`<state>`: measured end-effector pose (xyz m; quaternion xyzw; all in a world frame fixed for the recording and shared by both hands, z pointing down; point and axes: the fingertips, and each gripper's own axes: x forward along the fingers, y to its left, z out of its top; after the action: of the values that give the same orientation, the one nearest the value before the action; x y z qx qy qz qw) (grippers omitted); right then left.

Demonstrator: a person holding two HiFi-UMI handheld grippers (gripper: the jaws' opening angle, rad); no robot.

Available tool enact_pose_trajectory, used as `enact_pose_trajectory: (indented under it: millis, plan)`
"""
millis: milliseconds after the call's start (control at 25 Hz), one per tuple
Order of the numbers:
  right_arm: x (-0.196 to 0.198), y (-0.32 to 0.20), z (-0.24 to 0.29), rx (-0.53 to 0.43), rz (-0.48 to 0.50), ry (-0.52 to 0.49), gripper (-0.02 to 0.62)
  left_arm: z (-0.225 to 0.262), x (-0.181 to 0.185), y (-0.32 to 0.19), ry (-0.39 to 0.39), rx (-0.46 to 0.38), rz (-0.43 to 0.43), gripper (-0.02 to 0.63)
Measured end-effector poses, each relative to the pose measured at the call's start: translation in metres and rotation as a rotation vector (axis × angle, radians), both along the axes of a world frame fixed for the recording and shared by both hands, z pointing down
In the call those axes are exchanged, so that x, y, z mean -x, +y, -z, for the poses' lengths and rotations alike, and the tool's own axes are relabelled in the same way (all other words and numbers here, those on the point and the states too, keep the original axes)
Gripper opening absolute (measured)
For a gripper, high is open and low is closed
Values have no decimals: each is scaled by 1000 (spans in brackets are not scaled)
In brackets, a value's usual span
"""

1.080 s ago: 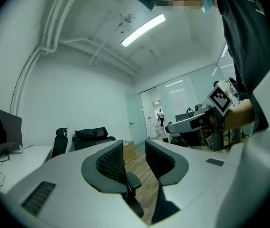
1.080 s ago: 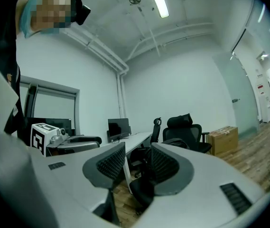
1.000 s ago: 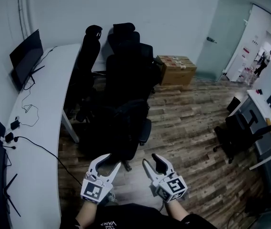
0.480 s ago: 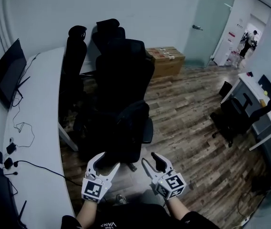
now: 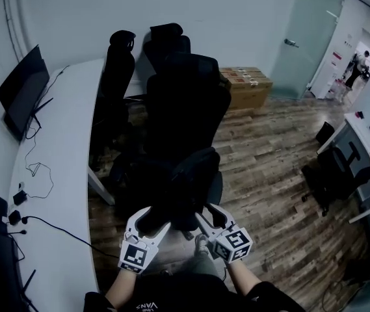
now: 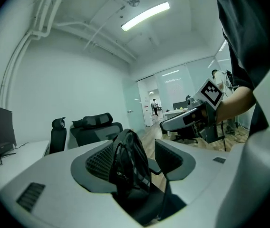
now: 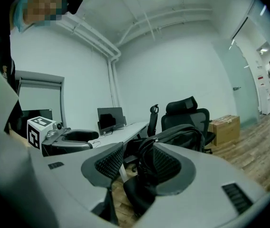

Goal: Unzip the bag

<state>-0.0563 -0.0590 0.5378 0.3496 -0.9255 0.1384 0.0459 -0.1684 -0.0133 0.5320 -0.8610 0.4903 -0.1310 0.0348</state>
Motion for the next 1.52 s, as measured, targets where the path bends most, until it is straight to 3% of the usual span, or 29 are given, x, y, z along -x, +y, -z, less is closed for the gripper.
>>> enact_pose_trajectory:
  millis: [480,1000,1240,1360,1520]
  plan:
    - [38,-122,-45,19,235,79,178,-30,6,-110,-62,51,147,281]
    - [61,-166,-92,90,416,97,178,-68,-2,-150,-115,139,243,281]
    - [71,-173,-103,118,426,100,176,-71,-2,-152,-124,148,259,281]
    - [72,-180,-106,109,397,130,99,-74,-2,-152,-122,166,272,281]
    - [71,-180,-107,100,390,153,78,-77,-3,-154,-125,174,276,281]
